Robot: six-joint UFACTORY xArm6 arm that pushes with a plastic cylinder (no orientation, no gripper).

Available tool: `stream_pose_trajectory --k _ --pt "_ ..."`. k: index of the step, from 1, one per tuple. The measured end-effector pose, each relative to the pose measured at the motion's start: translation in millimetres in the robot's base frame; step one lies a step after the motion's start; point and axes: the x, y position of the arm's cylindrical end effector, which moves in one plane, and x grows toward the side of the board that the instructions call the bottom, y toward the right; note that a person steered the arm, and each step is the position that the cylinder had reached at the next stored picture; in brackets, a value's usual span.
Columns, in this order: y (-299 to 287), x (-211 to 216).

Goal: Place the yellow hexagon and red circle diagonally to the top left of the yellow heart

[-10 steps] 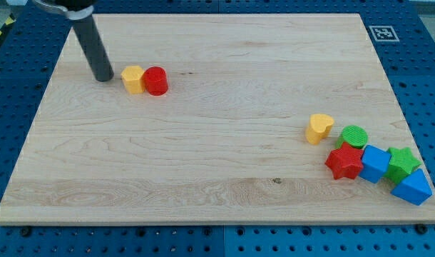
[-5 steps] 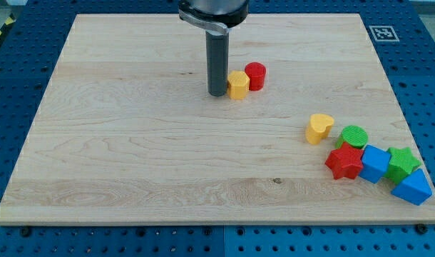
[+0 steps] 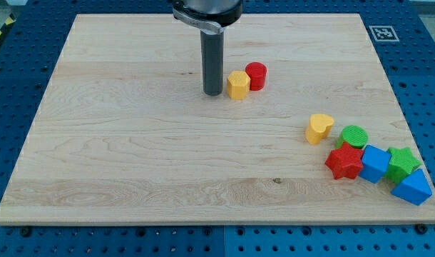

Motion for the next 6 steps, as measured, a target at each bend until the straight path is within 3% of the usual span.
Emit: stream_pose_trajectory --k 1,2,3,5,6 --pt "-10 -11" --pt "-50 -63" --pt "-28 -65" --pt "16 -7" --pt "11 -14"
